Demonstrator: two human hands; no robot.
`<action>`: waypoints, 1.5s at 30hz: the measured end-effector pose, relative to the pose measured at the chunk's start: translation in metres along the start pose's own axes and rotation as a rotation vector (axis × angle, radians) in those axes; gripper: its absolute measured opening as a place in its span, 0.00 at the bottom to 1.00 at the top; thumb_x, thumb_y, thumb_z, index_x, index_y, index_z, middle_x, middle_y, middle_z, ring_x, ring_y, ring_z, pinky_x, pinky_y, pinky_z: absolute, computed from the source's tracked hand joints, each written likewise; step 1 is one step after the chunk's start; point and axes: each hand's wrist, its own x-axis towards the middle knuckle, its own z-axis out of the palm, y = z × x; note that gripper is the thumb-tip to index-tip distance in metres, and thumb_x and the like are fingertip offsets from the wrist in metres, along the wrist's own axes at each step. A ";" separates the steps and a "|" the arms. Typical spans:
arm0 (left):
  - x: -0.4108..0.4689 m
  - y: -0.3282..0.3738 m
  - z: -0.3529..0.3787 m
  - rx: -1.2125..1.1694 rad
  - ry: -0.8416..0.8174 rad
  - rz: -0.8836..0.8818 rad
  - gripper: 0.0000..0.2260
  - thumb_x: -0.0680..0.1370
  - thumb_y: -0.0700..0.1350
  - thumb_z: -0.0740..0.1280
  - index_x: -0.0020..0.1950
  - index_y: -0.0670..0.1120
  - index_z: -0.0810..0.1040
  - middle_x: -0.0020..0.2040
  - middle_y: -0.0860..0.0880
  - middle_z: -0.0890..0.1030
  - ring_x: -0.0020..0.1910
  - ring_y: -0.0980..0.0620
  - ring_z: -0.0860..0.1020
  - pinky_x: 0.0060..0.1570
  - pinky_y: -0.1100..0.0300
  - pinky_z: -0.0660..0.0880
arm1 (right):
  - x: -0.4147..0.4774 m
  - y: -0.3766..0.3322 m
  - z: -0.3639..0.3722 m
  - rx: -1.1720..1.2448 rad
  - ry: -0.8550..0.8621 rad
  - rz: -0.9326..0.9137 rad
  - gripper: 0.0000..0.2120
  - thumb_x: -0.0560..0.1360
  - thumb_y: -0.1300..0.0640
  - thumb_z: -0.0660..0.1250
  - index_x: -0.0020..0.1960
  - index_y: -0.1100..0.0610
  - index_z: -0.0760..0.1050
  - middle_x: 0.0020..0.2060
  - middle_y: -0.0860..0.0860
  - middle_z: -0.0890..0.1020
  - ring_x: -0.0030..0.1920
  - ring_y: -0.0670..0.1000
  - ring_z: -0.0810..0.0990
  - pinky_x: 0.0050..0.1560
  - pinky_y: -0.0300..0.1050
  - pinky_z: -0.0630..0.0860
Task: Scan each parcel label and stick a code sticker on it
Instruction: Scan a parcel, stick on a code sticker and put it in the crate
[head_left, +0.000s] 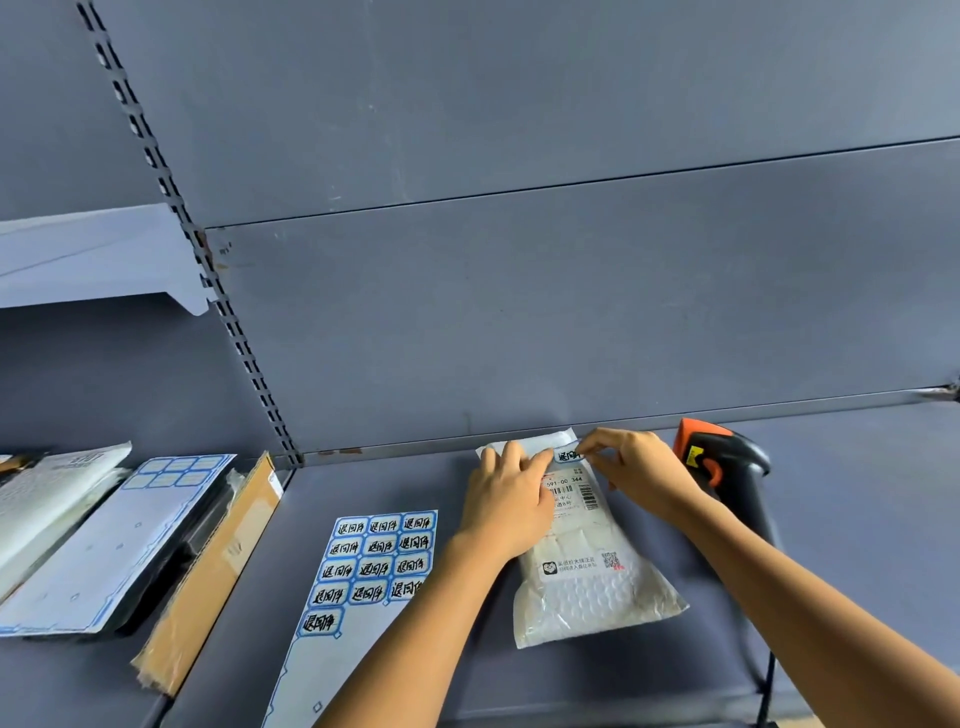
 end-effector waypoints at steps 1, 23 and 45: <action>0.001 0.000 -0.001 0.006 -0.012 0.002 0.22 0.80 0.49 0.54 0.75 0.53 0.60 0.63 0.48 0.67 0.62 0.45 0.64 0.61 0.53 0.64 | 0.001 0.000 0.000 -0.007 0.001 -0.006 0.08 0.77 0.57 0.63 0.48 0.47 0.80 0.27 0.44 0.78 0.30 0.49 0.81 0.38 0.43 0.77; 0.021 0.018 0.017 -0.027 0.083 0.137 0.33 0.70 0.52 0.42 0.67 0.42 0.72 0.56 0.44 0.76 0.54 0.43 0.75 0.54 0.53 0.72 | 0.001 0.000 0.019 0.406 0.041 0.374 0.09 0.74 0.60 0.63 0.51 0.57 0.79 0.42 0.54 0.82 0.43 0.52 0.79 0.50 0.48 0.78; 0.013 0.009 0.020 -0.319 0.234 -0.224 0.23 0.78 0.43 0.56 0.73 0.41 0.63 0.68 0.43 0.69 0.64 0.43 0.66 0.65 0.54 0.60 | -0.045 -0.016 -0.003 0.835 -0.323 0.499 0.26 0.60 0.54 0.77 0.50 0.72 0.76 0.44 0.65 0.81 0.42 0.59 0.79 0.46 0.51 0.75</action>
